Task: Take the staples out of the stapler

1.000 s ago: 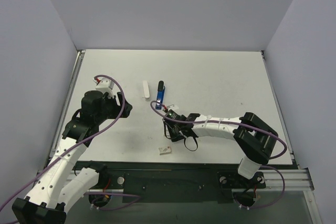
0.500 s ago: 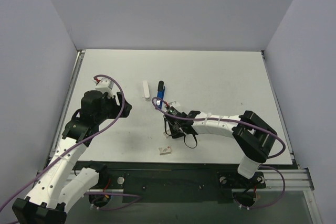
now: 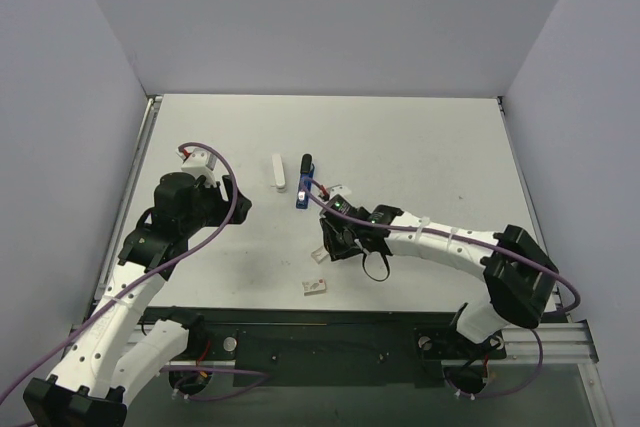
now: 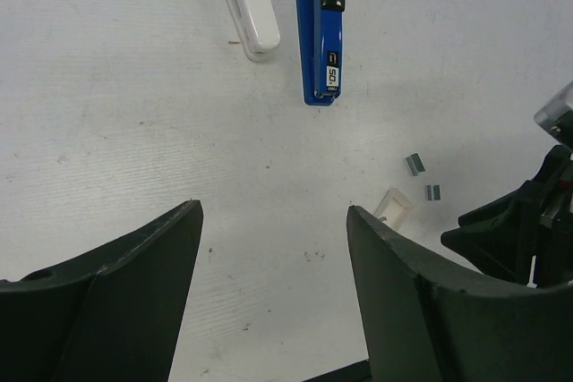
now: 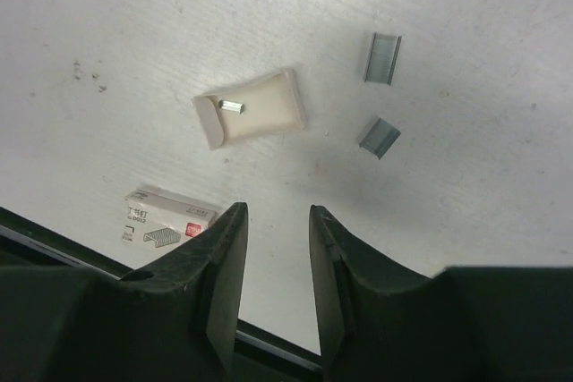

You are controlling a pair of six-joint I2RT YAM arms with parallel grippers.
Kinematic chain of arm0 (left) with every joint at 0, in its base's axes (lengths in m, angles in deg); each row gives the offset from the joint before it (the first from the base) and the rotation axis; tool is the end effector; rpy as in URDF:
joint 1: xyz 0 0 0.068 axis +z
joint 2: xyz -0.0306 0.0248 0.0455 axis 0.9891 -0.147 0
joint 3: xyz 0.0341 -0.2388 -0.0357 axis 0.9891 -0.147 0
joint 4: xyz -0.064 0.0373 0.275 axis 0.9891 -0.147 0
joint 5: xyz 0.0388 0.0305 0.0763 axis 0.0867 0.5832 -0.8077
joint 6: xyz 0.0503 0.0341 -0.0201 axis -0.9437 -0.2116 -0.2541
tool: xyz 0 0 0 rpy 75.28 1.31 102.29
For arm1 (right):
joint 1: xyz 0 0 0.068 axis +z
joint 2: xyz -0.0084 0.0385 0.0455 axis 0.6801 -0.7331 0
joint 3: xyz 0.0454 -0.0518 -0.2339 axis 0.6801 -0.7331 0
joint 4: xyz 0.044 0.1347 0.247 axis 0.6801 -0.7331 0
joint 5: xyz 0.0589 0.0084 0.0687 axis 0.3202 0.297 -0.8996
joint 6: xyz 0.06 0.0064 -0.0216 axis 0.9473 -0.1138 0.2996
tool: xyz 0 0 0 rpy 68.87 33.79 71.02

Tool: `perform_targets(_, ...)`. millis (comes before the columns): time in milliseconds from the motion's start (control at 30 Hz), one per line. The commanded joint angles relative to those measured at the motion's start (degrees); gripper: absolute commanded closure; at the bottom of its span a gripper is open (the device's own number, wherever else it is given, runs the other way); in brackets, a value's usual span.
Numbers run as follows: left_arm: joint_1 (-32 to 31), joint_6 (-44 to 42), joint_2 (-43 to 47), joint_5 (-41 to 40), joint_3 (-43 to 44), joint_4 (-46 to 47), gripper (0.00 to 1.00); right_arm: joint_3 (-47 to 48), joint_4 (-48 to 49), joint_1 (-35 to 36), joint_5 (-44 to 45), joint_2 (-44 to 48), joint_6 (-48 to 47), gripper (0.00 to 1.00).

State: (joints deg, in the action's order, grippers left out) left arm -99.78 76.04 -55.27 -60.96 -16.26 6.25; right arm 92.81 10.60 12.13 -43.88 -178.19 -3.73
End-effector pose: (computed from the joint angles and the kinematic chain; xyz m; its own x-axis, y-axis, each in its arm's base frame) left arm 0.2235 -0.0769 0.2841 -0.5613 -0.1878 -0.8060 0.1755 0.9248 -0.3377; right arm 0.2039 0.2868 0.1506 -0.7836 -0.2178 -0.5818 -0.4605 0.8323 0.3086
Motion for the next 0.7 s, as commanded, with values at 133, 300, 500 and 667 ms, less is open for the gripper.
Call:
perform_targets(133,0.5,0.2,1.2,0.8,0.2,2.6,0.24,7.1,-6.2,-4.9,4.0,-0.6,-1.2,0.63)
perform_targets(300,0.5,0.2,1.4,0.9,0.2,2.6,0.23,9.6,-4.8,-6.7,5.3,-4.0,-0.8,0.58)
perform_targets(500,0.7,1.2,1.1,0.4,0.3,1.9,0.12,11.7,-4.1,-8.8,4.2,-8.7,-4.8,0.58)
perform_targets(667,0.9,1.2,1.0,0.4,0.4,1.9,0.11,11.5,-3.1,-9.8,2.9,-11.4,-5.8,0.57)
